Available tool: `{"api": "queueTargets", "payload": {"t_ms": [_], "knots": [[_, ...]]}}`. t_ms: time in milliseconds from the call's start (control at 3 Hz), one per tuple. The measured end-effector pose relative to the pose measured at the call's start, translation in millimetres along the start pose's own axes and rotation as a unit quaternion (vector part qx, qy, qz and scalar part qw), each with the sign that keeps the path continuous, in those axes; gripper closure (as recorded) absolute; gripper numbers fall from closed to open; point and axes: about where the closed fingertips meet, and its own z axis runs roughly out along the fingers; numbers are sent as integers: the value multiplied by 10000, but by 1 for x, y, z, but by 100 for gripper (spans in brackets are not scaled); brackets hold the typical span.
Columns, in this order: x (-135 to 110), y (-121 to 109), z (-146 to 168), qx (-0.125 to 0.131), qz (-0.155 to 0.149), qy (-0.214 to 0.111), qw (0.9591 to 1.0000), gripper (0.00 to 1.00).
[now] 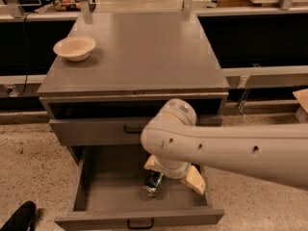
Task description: Pick green can from middle drawer and place on counter
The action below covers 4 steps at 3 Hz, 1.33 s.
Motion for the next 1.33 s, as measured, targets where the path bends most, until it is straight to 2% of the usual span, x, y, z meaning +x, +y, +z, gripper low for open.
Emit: {"api": "queueTargets", "payload": {"t_ms": [333,667,1000,1333], "knots": [[-10,21,44,548,-429,-19,9976,0],[-1,21,43,928,-279,65,9953,0],[8,1,62,916,-332,33,9952,0],[28,-18,93,872,-384,55,9954,0]]}}
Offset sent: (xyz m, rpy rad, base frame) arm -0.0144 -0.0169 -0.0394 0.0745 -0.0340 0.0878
